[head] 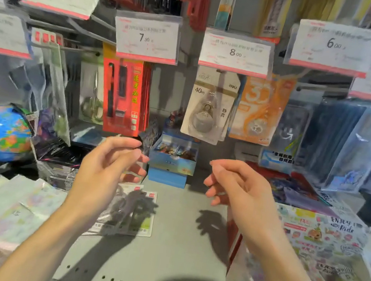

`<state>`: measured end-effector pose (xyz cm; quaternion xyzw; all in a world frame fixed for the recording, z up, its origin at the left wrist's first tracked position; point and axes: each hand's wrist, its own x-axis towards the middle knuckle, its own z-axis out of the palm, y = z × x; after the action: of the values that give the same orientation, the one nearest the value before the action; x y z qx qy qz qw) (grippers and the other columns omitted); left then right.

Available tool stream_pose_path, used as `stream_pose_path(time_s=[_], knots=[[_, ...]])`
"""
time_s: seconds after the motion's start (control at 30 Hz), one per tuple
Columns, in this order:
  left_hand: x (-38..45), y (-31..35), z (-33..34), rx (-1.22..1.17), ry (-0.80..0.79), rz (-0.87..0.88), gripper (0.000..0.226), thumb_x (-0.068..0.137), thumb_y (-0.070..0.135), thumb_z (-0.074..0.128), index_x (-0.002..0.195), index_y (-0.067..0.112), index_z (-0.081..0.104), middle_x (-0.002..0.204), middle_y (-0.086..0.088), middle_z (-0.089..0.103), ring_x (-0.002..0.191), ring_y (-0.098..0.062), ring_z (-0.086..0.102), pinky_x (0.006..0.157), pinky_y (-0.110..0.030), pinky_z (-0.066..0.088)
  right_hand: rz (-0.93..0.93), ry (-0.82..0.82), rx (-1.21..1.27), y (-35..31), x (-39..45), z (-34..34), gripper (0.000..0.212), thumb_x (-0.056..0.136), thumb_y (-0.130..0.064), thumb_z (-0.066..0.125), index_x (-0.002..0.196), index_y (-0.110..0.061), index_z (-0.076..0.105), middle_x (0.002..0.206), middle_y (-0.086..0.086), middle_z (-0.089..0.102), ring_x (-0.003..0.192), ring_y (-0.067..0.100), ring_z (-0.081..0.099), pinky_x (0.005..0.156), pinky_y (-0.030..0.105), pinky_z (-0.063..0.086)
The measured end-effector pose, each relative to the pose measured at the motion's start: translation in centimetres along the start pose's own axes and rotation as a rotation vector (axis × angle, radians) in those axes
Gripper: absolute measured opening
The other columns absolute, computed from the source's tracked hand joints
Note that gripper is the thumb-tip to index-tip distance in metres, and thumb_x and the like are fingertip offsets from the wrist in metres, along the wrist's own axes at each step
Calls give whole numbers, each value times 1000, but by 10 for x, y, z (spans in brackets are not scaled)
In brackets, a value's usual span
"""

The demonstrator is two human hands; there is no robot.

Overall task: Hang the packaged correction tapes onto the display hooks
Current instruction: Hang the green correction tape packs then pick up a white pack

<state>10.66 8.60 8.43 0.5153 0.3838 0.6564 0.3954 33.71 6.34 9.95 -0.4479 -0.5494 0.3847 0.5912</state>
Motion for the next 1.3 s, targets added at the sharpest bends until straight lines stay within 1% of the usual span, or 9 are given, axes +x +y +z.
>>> stream_pose_path(time_s=[0.1, 0.43, 0.57, 0.67, 0.73, 0.87, 1.0, 1.13, 1.3], knots=[[-3, -12, -30, -19, -1, -34, 11, 97, 8, 61, 104, 14, 67, 84, -6, 78, 71, -21, 70, 70, -33, 56, 37, 27, -15, 11, -11, 19, 12, 100, -14, 62, 103, -8, 71, 72, 3, 73, 62, 14, 63, 54, 21, 52], [29, -46, -143, 105, -224, -131, 13, 96, 6, 61, 104, 15, 66, 84, -11, 76, 68, -18, 69, 69, -33, 56, 244, 178, -64, 76, -27, 113, 10, 100, -7, 61, 102, -4, 70, 67, 2, 72, 59, 16, 61, 53, 23, 51], [41, -59, -169, 188, -371, -165, 12, 93, 13, 70, 104, 17, 66, 93, -24, 71, 66, -15, 68, 64, -25, 55, 301, 157, -333, 107, -17, 140, 17, 99, -4, 59, 91, -12, 72, 71, -1, 71, 52, 6, 61, 53, 19, 52], [46, -66, -178, 234, -439, -224, 28, 78, 29, 67, 104, 19, 65, 90, -24, 69, 69, -23, 64, 64, -39, 51, 348, 119, -542, 127, -1, 162, 9, 91, -29, 68, 90, -20, 71, 67, -10, 70, 57, 1, 63, 66, 23, 58], [48, -68, -182, 290, -480, -226, 35, 76, 36, 68, 106, 19, 64, 86, -20, 68, 69, -29, 62, 65, -50, 52, 396, 90, -603, 136, 9, 173, 39, 79, -55, 74, 96, -21, 65, 70, -10, 68, 69, 11, 66, 77, 37, 59], [50, -75, -185, 345, -513, -261, 34, 74, 45, 66, 104, 31, 67, 85, -7, 70, 73, -31, 64, 66, -57, 53, 425, 42, -721, 138, 21, 185, 55, 73, -69, 76, 99, -23, 61, 77, -8, 65, 73, 13, 62, 69, 29, 47], [54, -80, -181, 403, -515, -303, 18, 81, 33, 67, 98, 39, 68, 87, -2, 71, 73, -21, 66, 70, -54, 55, 503, 23, -497, 136, 24, 181, 41, 76, -44, 87, 95, -18, 61, 63, -7, 62, 51, 9, 56, 56, 28, 49], [56, -81, -168, 509, -528, -276, 17, 95, 18, 65, 107, 30, 65, 92, -5, 72, 72, -23, 67, 72, -48, 58, 537, 63, -258, 128, 24, 167, 39, 85, -17, 83, 110, -4, 57, 77, 7, 63, 37, 2, 52, 38, 17, 39], [60, -89, -144, 730, -594, -179, 18, 92, 28, 66, 107, 38, 63, 92, 7, 72, 78, -15, 66, 79, -37, 54, 556, 116, -173, 123, 20, 132, 29, 93, -12, 74, 117, -14, 59, 79, 6, 69, 58, 17, 63, 47, 25, 49]])
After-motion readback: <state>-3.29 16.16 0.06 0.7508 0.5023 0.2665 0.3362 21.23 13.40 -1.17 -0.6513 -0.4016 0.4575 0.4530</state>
